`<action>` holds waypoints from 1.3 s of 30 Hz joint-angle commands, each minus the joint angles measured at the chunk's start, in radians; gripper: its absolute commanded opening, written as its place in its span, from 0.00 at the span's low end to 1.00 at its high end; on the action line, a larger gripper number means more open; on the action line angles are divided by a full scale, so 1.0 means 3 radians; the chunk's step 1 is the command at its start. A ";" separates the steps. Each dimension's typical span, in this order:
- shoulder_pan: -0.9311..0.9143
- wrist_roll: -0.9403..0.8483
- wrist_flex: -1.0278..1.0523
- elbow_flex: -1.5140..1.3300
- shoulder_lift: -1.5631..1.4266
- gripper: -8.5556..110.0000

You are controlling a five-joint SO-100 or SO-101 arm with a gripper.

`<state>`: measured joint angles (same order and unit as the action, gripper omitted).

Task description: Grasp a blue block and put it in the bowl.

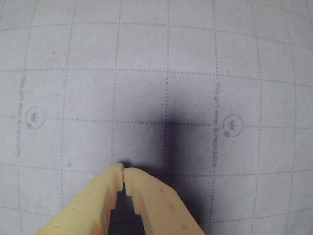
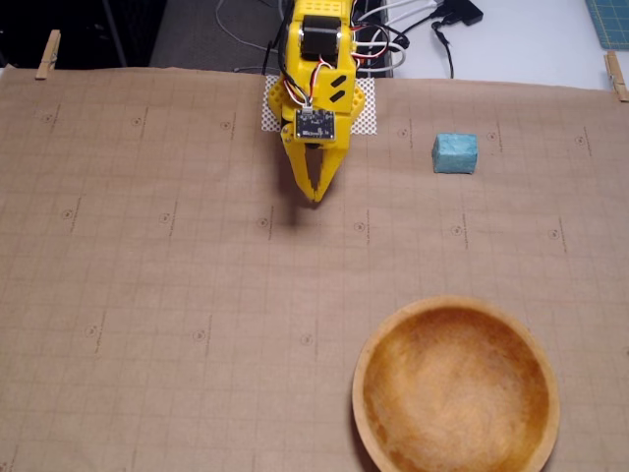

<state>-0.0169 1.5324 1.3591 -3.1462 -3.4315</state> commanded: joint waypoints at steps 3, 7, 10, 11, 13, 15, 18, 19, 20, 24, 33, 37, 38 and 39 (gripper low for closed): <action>0.0010 -0.0020 -0.0026 0.0056 -0.0026 0.05; 0.0015 -0.0026 -0.0026 0.0225 -0.0026 0.05; 0.0015 -0.0031 -0.0026 0.0511 -0.0020 0.05; 0.0015 -0.0031 -0.0026 0.0608 -0.0015 0.05; 0.0015 -0.0031 -0.0026 0.0803 -0.0015 0.05; 0.0015 -0.0031 -0.0020 0.1043 -0.0005 0.05; 0.0015 -0.0031 -0.0020 0.1278 -0.0005 0.05; 0.0015 -0.0031 -0.0005 0.1360 -0.0005 0.05; 0.0015 -0.0036 0.0005 0.1432 0.0000 0.05; 0.0087 -0.0036 -0.0015 0.1692 0.0005 0.05; 0.0133 0.0020 -0.0031 0.2219 0.0854 0.10; 0.0123 0.0174 -0.0031 0.2766 0.1657 0.18; 0.0128 0.0230 -0.0031 0.2889 0.1810 0.20; 0.0128 0.0281 -0.0031 0.3012 0.1969 0.22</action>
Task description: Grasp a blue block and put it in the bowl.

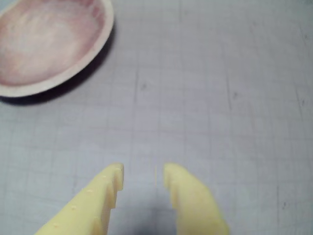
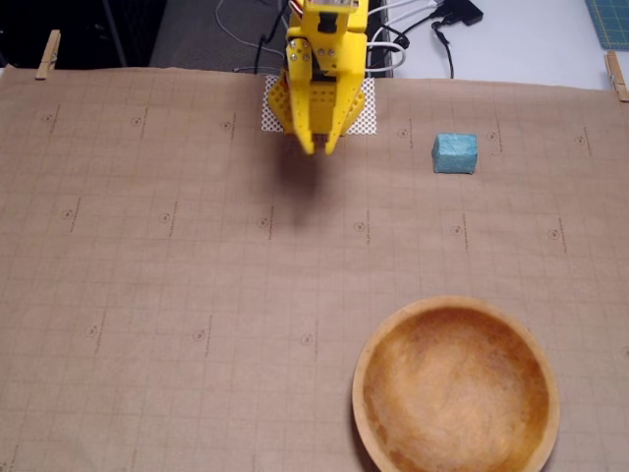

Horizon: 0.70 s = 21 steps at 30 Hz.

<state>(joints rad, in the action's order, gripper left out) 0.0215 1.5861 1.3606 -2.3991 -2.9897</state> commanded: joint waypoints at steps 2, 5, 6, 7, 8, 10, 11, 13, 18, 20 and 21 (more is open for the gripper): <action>0.0005 0.0189 -0.0031 0.0762 0.0777 0.25; 0.0005 0.0266 -0.0026 0.1069 0.1120 0.30; 0.0005 0.0266 -0.0015 0.1156 0.1222 0.31; 0.0005 0.0266 -0.0010 0.1217 0.1309 0.33; 0.0010 0.0261 0.0000 0.1273 0.1386 0.34; 0.0066 0.0240 0.0005 0.1360 0.1554 0.37; 0.0128 0.0240 0.0005 0.1386 0.1616 0.38; 0.0266 0.0256 0.0000 0.1411 0.1733 0.40; 0.0511 0.0291 -0.0031 0.1416 0.1882 0.44; 0.0573 0.0291 -0.0031 0.1416 0.1892 0.46; 0.0598 0.0291 -0.0031 0.1416 0.1887 0.46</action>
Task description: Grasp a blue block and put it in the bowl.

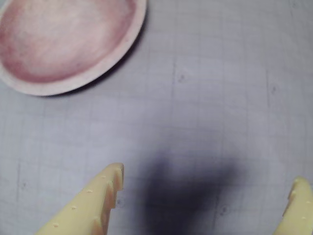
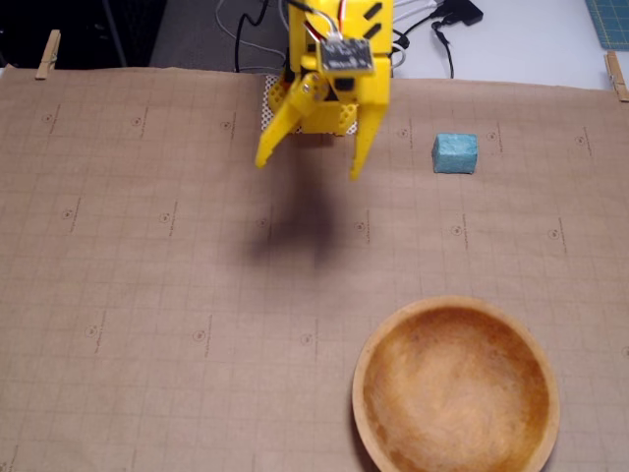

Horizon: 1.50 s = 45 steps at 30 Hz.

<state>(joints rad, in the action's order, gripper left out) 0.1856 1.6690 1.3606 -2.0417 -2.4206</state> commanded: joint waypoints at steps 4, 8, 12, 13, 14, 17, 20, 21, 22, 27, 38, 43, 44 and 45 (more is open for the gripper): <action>0.0199 0.0010 -0.0031 0.0225 0.0000 0.47; 0.0389 0.0010 -0.0031 0.0205 0.0000 0.47; 0.0634 0.0010 -0.0031 0.0205 0.0000 0.47; 0.0706 0.0010 -0.0031 0.0205 0.0000 0.47; 0.0772 0.0010 -0.0031 0.0205 0.0000 0.47; 0.1023 0.0010 -0.0031 0.0220 0.0000 0.47; 0.1237 0.0010 -0.0031 0.0205 0.0000 0.46; 0.1324 0.0010 -0.0031 0.0194 0.0000 0.47; 0.1406 0.0015 -0.0031 0.0189 0.0000 0.47; 0.1846 0.0010 -0.0031 0.0184 0.0000 0.47; 0.2792 -0.0041 -0.0026 0.0169 0.0010 0.46; 0.3088 -0.0041 -0.0031 0.0031 0.0010 0.46; 0.3134 -0.0041 -0.0031 -0.0015 0.0010 0.46; 0.3191 -0.0041 -0.0031 -0.0072 0.0010 0.46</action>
<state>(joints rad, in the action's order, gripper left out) 1.0953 1.6690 1.3606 -2.0571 -2.4206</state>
